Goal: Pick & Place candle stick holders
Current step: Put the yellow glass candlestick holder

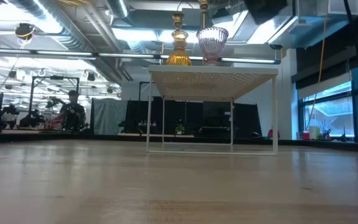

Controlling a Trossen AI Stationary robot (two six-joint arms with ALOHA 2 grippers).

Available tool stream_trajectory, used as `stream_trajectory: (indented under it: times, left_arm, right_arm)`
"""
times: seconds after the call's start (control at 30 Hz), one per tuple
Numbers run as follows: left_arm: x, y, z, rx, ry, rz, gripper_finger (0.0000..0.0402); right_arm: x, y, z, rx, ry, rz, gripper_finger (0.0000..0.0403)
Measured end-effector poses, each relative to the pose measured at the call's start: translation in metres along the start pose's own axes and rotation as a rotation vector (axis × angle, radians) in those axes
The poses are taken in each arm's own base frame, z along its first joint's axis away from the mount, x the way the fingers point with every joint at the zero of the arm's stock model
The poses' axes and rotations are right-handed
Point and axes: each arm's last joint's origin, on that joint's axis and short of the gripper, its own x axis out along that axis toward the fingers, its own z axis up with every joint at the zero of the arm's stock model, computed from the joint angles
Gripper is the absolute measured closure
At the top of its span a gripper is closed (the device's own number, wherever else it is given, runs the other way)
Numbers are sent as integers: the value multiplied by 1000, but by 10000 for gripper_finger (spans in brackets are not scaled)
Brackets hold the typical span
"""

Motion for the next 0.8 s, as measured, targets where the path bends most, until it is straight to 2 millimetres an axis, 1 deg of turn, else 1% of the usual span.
stream_trajectory:
  times: [0.13, 0.27, 0.37, 0.47, 0.6, 0.73, 0.8]
  left_arm:
    - [1, 2, 4, 39, 5, -82, 380]
    - [-1, -4, 17, 141, -117, -185, 380]
    - [-2, -10, 25, 242, -206, -262, 380]
    - [2, -14, 28, 329, -231, -310, 380]
    - [14, -14, 31, 401, -250, -305, 380]
    - [30, -7, 34, 385, -240, -254, 380]
    - [35, -3, 35, 366, -244, -195, 380]
  right_arm:
    - [17, -1, 3, -90, -50, 10, 180]
    - [31, 5, 3, -221, -71, 33, 180]
    - [36, 14, 2, -337, -77, 60, 180]
    - [38, 25, 8, -442, -140, 78, 180]
    - [37, 35, 17, -489, -244, 90, 180]
    - [38, 40, 16, -494, -241, 105, 180]
    - [38, 39, 15, -485, -228, 87, 180]
